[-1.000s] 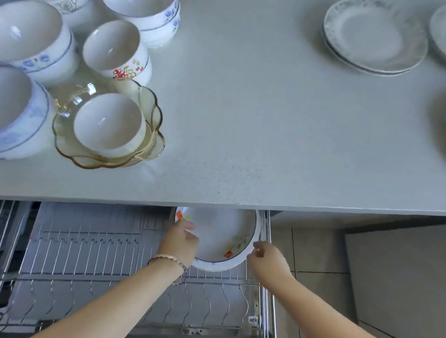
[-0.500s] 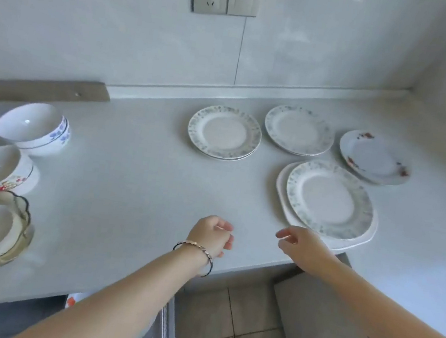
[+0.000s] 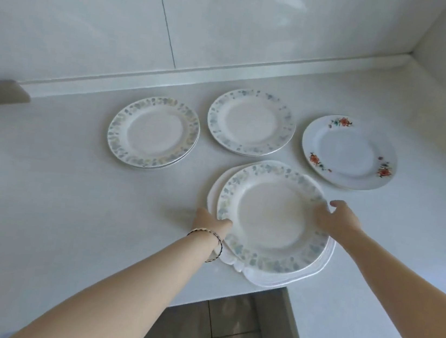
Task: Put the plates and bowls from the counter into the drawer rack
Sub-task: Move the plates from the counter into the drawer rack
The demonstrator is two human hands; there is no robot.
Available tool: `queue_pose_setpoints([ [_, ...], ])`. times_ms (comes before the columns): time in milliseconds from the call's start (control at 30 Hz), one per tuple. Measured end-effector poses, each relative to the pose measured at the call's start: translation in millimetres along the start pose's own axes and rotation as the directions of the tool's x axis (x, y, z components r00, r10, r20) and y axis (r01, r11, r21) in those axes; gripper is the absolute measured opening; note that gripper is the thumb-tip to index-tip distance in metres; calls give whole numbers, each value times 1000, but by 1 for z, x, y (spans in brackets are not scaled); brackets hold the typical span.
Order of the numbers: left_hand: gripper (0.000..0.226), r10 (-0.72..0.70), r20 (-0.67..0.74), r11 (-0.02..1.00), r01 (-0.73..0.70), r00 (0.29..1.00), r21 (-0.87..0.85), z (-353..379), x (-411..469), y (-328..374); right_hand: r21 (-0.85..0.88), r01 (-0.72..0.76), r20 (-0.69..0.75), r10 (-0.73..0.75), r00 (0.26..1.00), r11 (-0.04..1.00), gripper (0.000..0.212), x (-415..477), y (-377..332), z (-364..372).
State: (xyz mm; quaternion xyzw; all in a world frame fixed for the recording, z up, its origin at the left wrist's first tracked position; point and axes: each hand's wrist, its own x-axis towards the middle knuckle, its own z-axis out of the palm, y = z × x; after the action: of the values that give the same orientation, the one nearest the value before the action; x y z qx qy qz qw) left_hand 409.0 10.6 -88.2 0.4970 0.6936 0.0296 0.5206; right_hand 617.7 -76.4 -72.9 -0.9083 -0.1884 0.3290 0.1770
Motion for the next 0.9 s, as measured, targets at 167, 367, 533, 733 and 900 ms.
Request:
queue_pose_setpoints([
  [167, 49, -3, 3, 994, 3, 1000, -110, 11, 15, -15, 110, 32, 44, -37, 998, 993, 20, 21, 10, 9],
  [367, 32, 69, -24, 987, -72, 997, -144, 6, 9, -27, 111, 46, -2, -46, 999, 993, 29, 22, 17, 18],
  [533, 24, 100, -52, 986, -106, 994, -128, -33, -15, -55, 125, 134, -4, -135, 991, 983, 17, -25, 18, 38],
  [733, 29, 83, -107, 989, -95, 991, -116, -125, -64, -127, 116, 249, 102, -261, 960, 962, 27, -119, -6, 80],
  [900, 16, 40, -170, 982, -70, 985, -175, -210, -111, -219, 79, 343, 217, -352, 910, 936, 24, -218, -29, 142],
])
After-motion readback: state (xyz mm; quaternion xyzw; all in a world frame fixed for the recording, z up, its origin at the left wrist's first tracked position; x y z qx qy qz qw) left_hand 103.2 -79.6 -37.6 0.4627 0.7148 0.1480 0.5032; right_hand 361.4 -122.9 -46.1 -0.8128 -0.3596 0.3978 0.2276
